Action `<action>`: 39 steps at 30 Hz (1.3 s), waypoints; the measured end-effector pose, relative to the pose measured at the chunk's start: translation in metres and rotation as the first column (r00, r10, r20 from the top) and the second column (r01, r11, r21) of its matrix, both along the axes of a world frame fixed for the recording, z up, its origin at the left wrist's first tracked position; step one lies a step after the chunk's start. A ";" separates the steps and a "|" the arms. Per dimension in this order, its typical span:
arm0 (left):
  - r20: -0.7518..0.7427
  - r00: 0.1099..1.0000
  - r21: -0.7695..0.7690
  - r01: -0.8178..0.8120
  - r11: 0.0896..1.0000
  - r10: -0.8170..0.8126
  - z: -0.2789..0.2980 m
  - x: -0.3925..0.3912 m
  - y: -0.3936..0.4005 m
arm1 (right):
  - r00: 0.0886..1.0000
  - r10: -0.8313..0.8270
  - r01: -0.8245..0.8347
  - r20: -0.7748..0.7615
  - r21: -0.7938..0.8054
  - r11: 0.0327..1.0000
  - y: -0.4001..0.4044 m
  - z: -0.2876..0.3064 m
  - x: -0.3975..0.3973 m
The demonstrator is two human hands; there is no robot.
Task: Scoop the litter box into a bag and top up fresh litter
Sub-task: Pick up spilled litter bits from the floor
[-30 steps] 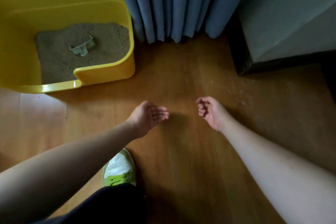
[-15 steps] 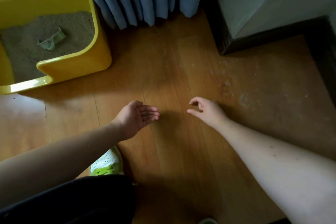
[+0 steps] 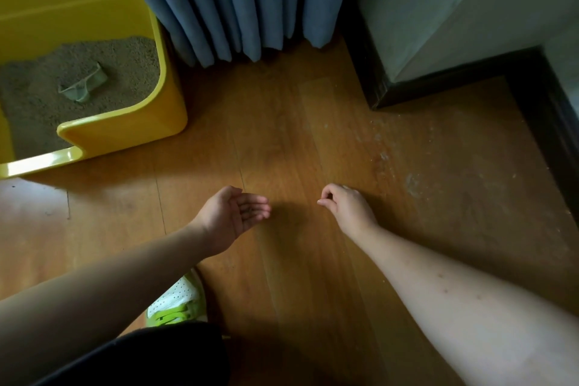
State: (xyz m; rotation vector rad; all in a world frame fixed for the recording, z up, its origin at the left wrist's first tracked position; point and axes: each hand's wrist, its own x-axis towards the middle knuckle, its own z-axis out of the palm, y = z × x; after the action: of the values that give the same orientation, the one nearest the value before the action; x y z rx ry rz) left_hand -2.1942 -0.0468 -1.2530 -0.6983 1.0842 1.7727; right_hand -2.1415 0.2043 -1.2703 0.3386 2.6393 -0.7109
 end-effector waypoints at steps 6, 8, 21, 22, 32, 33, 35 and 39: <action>-0.035 0.999 0.023 0.028 0.999 -0.028 0.007 -0.015 0.032 | 0.973 -0.227 0.230 0.041 -0.150 0.962 -0.002 0.004 -0.014; -0.046 0.999 0.036 0.029 0.999 -0.027 0.012 -0.021 0.046 | 0.895 -0.421 0.447 0.150 -0.310 0.839 -0.005 0.009 -0.023; -0.115 0.981 0.049 0.165 0.985 -0.159 0.045 -0.064 0.098 | 0.552 -0.460 0.643 0.695 -0.706 -0.296 0.029 0.036 -0.041; -0.123 0.979 0.049 0.172 0.984 -0.165 0.048 -0.068 0.102 | 0.542 -0.466 0.631 0.699 -0.705 -0.324 0.033 0.036 -0.040; -0.153 0.926 0.044 0.355 0.934 -0.345 0.065 -0.090 0.133 | 0.561 -0.531 0.503 0.635 -0.771 -0.390 0.070 0.023 -0.046; -0.164 0.920 0.032 0.367 0.930 -0.357 0.067 -0.094 0.135 | 0.557 -0.544 0.499 0.628 -0.776 -0.386 0.074 0.022 -0.048; -0.178 0.916 0.020 0.370 0.929 -0.361 0.068 -0.097 0.139 | 0.536 -0.579 0.510 0.614 -0.782 -0.358 0.081 0.021 -0.055; -0.177 0.936 0.062 0.320 0.945 -0.305 0.063 -0.094 0.141 | 0.448 -0.693 0.609 0.565 -0.760 -0.226 0.094 0.020 -0.072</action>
State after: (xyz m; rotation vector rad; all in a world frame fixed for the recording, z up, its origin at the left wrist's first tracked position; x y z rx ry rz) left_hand -2.2881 0.0939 -1.1904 -0.3056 1.1476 1.6104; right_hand -2.2138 0.2981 -1.2502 1.3827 1.1782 -2.5062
